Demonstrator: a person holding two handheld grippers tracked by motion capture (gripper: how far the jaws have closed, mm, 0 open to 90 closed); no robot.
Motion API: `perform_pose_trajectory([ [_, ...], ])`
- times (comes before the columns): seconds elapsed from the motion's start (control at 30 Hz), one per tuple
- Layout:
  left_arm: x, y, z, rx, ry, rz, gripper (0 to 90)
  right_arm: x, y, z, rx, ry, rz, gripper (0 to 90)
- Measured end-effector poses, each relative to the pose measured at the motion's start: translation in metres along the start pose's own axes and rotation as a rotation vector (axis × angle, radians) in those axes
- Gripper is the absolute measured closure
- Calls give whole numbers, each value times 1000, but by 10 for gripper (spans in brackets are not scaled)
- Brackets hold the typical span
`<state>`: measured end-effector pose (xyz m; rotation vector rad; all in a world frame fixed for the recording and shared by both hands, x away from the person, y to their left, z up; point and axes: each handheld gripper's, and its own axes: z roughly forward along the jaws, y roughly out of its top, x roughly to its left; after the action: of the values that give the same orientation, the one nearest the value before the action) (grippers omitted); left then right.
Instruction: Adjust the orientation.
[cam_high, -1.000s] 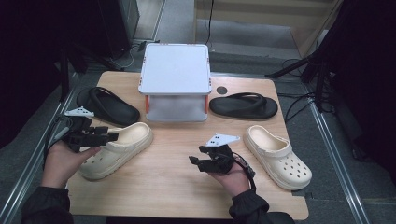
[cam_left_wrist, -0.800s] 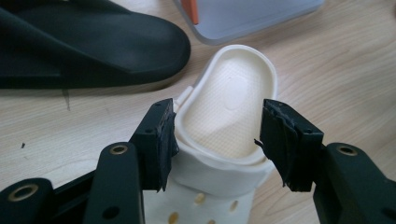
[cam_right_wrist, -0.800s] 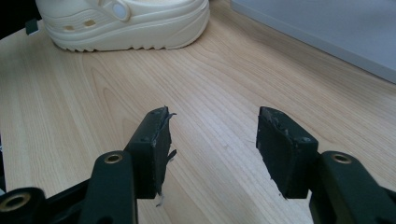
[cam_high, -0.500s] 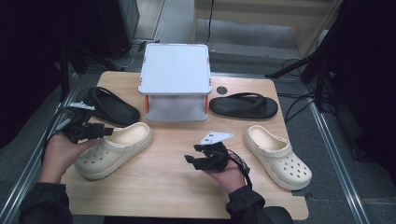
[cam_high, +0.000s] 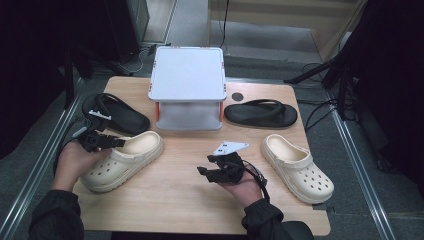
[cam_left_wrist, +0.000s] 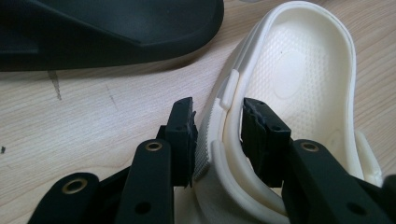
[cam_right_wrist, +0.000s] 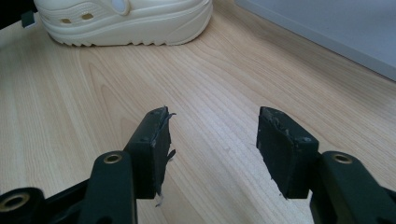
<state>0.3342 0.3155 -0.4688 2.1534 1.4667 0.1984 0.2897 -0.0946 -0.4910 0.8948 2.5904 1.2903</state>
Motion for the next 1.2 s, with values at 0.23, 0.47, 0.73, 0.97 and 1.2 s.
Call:
perform_pose_trajectory([
  [0.23,0,1,0,-2,-8,25,726,1,-1,0,6,-4,-2,452],
  [0.47,0,3,-6,12,20,50,758,-1,-2,-3,1,-10,11,453],
  [0.73,-4,5,-24,-32,-6,60,768,-1,-4,-4,0,-16,16,453],
  [0.97,-33,17,-52,-92,-27,133,767,-2,-4,-6,-9,-19,22,454],
  [1.2,-70,33,-42,-72,-84,226,765,-2,-6,-11,-17,-33,30,454],
])
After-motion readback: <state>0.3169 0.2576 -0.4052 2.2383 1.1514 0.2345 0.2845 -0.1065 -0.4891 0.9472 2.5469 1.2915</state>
